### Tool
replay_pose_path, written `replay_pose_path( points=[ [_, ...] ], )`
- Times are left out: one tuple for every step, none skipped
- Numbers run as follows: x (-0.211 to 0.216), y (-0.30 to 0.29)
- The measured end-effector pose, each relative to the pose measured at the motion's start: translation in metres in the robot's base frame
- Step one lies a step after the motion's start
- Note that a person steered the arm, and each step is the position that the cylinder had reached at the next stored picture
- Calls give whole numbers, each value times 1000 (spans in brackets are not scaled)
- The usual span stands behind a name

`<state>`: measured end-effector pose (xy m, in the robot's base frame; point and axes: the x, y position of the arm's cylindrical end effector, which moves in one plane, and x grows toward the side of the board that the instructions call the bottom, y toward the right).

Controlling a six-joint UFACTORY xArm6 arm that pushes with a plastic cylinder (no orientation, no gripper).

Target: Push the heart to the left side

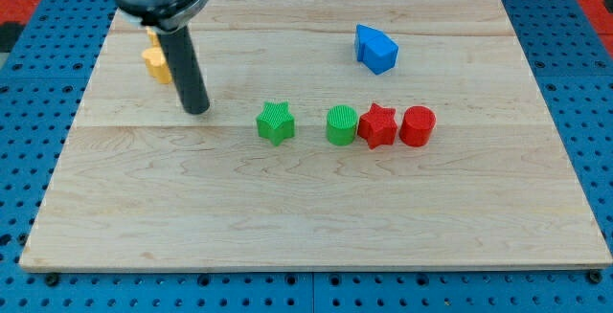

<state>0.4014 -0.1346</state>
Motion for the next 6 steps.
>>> replay_pose_path(
  points=[
    [-39, 2],
    [-39, -34],
    [-40, -55],
    [-38, -55],
    [-34, -12],
    [-23, 95]
  ],
)
